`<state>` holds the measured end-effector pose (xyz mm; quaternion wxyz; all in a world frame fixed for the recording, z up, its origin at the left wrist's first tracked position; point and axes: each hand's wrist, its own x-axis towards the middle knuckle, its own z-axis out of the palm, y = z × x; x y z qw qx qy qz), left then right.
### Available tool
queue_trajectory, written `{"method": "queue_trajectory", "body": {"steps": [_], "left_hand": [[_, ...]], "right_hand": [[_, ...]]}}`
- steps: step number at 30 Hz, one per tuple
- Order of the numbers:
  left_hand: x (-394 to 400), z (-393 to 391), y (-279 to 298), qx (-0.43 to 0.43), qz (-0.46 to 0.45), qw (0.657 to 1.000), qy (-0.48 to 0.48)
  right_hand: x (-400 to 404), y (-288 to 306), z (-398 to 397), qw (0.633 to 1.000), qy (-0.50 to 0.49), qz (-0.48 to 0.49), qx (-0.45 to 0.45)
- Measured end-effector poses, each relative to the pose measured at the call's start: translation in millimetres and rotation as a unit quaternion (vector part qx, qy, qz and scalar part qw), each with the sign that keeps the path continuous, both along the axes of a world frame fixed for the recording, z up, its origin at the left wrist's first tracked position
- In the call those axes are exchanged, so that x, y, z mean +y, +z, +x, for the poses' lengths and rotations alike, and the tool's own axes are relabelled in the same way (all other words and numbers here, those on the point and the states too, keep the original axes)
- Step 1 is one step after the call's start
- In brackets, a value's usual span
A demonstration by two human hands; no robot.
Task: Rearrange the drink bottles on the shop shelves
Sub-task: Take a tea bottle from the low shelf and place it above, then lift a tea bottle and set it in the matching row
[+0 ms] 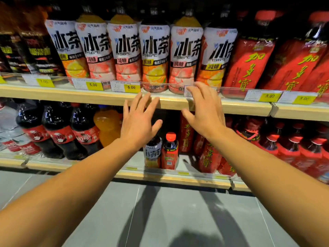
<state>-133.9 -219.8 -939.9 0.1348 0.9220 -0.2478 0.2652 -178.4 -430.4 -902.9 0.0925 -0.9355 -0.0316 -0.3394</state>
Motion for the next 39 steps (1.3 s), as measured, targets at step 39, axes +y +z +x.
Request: {"method": "queue_trajectory", "body": {"steps": [39], "left_hand": [[43.3,-11.9,-47.2,0.151,-0.236,0.960,-0.019]], "right_hand": [[-4.6,-44.5,-4.9,0.997,-0.041,-0.057,0.028]]}}
